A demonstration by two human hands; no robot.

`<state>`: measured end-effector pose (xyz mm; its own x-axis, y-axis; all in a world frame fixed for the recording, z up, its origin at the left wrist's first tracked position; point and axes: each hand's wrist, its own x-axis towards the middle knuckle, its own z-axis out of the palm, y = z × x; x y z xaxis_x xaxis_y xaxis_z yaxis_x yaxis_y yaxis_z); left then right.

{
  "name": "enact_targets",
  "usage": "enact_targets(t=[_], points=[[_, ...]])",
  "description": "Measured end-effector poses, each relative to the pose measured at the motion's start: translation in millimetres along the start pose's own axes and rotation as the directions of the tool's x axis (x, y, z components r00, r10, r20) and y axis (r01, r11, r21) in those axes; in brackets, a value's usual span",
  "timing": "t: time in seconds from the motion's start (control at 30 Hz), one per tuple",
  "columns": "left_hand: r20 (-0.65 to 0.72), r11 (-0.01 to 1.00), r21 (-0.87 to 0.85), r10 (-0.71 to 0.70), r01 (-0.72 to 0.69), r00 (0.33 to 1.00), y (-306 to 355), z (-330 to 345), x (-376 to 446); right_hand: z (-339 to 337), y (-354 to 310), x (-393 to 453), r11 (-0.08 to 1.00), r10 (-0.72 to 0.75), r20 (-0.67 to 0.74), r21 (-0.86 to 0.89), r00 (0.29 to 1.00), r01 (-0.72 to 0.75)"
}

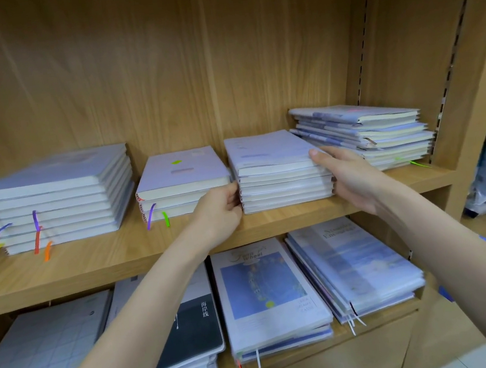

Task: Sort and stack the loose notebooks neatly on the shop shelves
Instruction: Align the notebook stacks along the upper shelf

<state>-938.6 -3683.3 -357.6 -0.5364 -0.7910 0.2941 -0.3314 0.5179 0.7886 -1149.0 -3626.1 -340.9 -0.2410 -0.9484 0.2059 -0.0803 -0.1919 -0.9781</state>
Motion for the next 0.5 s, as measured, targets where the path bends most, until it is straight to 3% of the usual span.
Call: enact_targets(t=[0.1,0.17,0.23,0.37,0.5], points=[[0.01,1.0,0.019,0.014,-0.014,1.0,3,-2,-4,-6,6,-3,1.0,-0.02,-0.028,-0.011,0.999,0.02],[0.0,1.0,0.004,0.009,-0.009,1.0,3,-4,-6,-12,8,-9,0.982,-0.077,-0.037,-0.178,0.996,0.069],[-0.031,1.0,0.013,0.008,-0.008,0.999,2,-3,-6,-17,8,-16,0.932,-0.139,0.038,-0.332,0.99,0.144],[-0.107,0.995,0.097,0.047,-0.037,0.993,3,2,-5,-23,8,-13,0.8,-0.149,0.13,-0.566,0.98,0.197],[-0.167,0.987,0.161,0.052,-0.025,0.985,1,6,-3,-23,8,-10,0.753,-0.159,0.104,-0.63,0.982,0.188]])
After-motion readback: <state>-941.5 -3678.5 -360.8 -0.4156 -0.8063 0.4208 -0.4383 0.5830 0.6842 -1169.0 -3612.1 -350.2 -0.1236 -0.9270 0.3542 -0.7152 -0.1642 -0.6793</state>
